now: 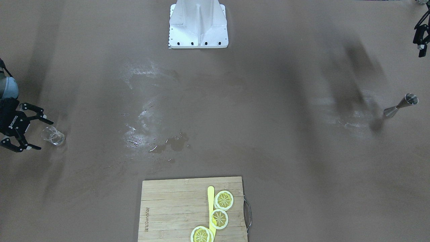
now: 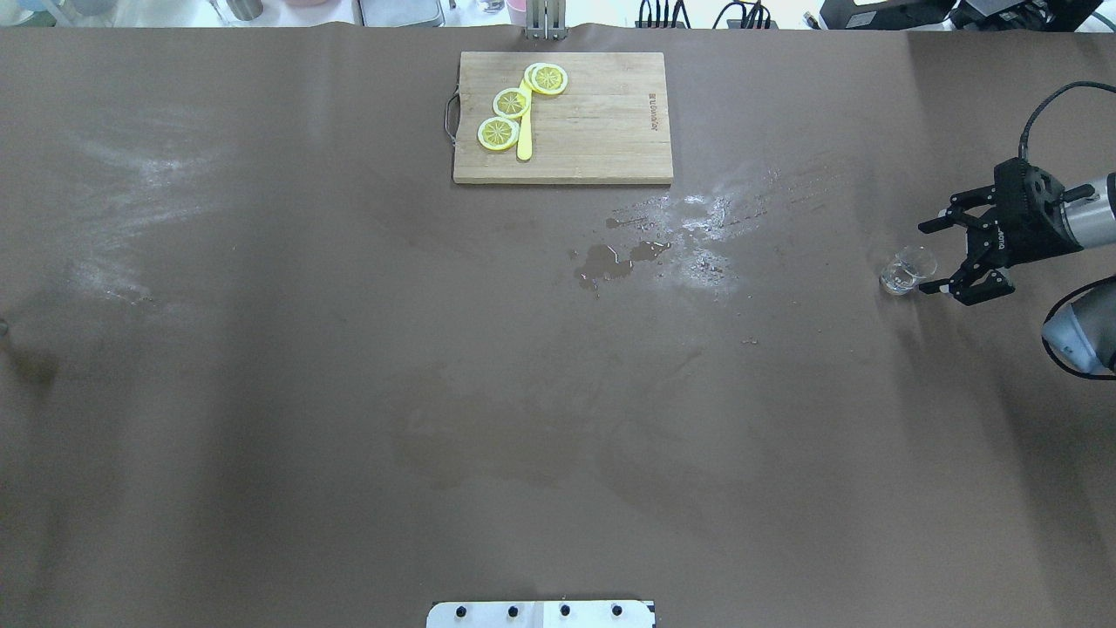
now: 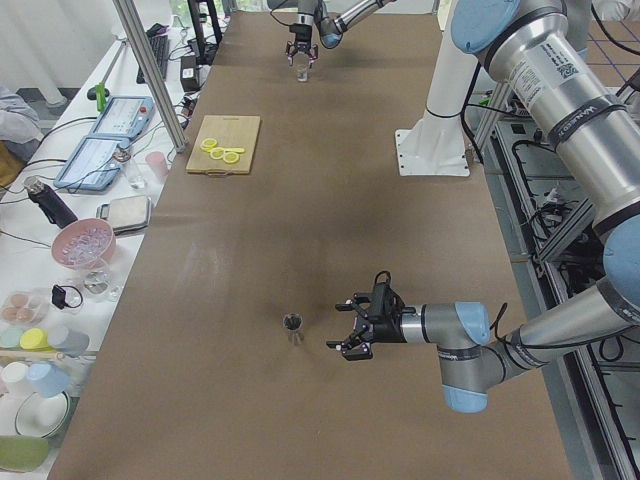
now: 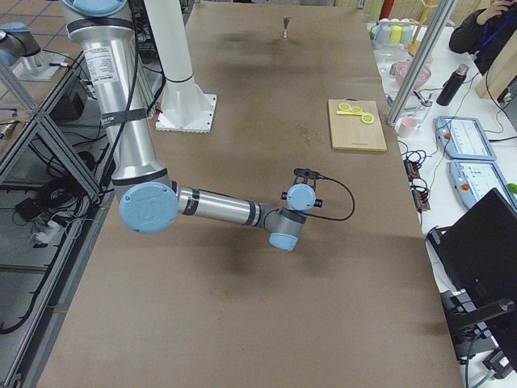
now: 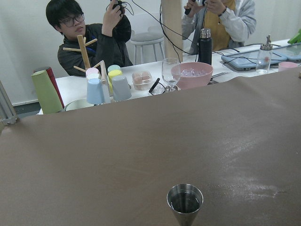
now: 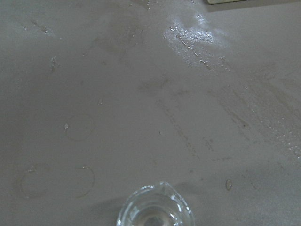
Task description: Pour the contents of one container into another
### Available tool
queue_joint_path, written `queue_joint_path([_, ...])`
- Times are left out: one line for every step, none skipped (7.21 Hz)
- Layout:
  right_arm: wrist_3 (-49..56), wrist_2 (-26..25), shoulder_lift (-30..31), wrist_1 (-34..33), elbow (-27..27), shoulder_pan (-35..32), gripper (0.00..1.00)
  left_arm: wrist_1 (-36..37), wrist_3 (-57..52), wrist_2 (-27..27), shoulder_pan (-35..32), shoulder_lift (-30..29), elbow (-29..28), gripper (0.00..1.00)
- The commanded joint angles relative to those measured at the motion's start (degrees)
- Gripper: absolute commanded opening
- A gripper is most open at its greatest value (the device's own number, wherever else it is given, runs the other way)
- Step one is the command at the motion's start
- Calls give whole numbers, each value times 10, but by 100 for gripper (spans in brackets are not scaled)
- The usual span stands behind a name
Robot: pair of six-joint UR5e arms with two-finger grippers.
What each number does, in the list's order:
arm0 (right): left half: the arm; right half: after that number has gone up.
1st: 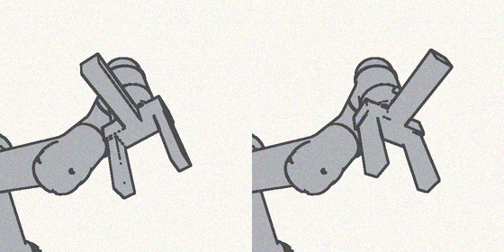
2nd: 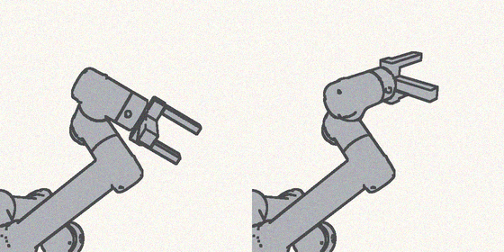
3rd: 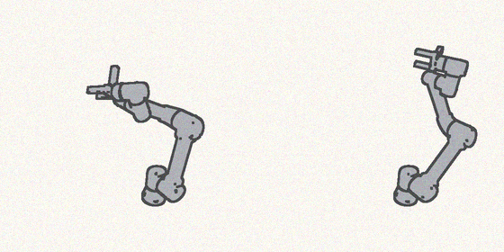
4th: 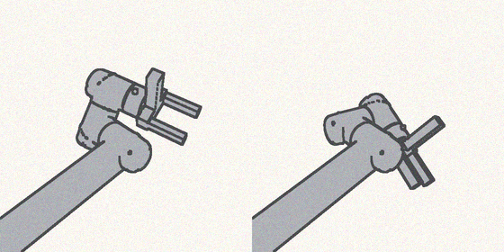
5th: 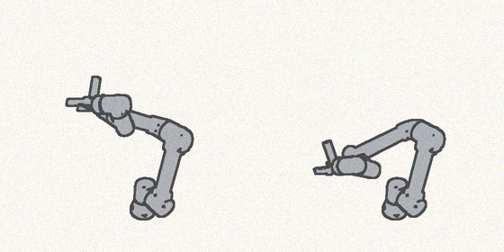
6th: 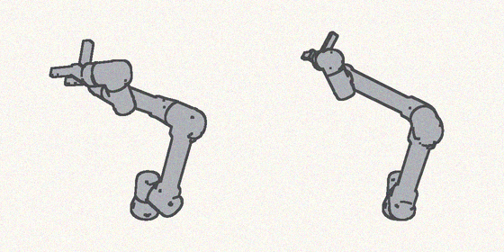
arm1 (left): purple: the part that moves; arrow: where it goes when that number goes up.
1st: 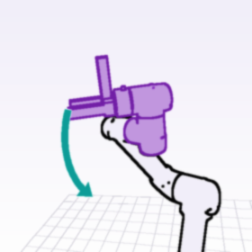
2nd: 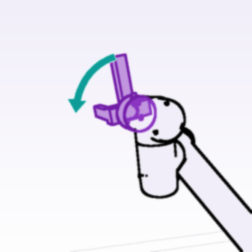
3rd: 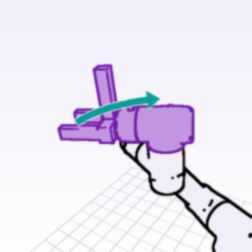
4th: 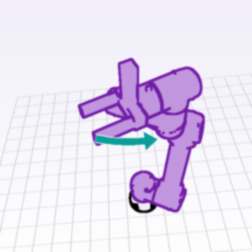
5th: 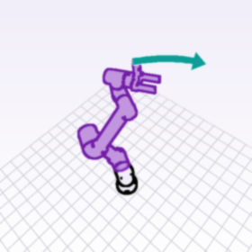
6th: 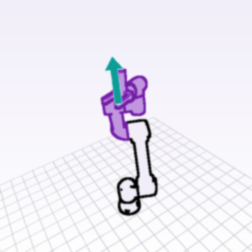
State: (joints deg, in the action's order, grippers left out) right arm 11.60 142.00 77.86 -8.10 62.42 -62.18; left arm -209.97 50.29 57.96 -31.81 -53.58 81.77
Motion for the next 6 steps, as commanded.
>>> queue_joint_path([0, -15, 0, 0, -1, 12, 99, 0, 28, -190, 129, -22, -9, 99])
queue_joint_path([0, -16, -2, -1, -2, 14, 98, 2, 73, -268, 178, -30, -25, 99])
queue_joint_path([3, -17, -6, -1, -4, 16, 97, 9, 124, -281, 187, -29, -37, 99])
queue_joint_path([3, -21, -10, -2, -7, 18, 94, 28, 124, -281, 189, -33, -46, 99])
queue_joint_path([3, -26, -11, -2, -7, 21, 90, 40, 128, -283, 189, -34, -49, 99])
queue_joint_path([4, -30, -11, -2, -7, 22, 85, 41, 129, -285, 192, -42, -65, 99])
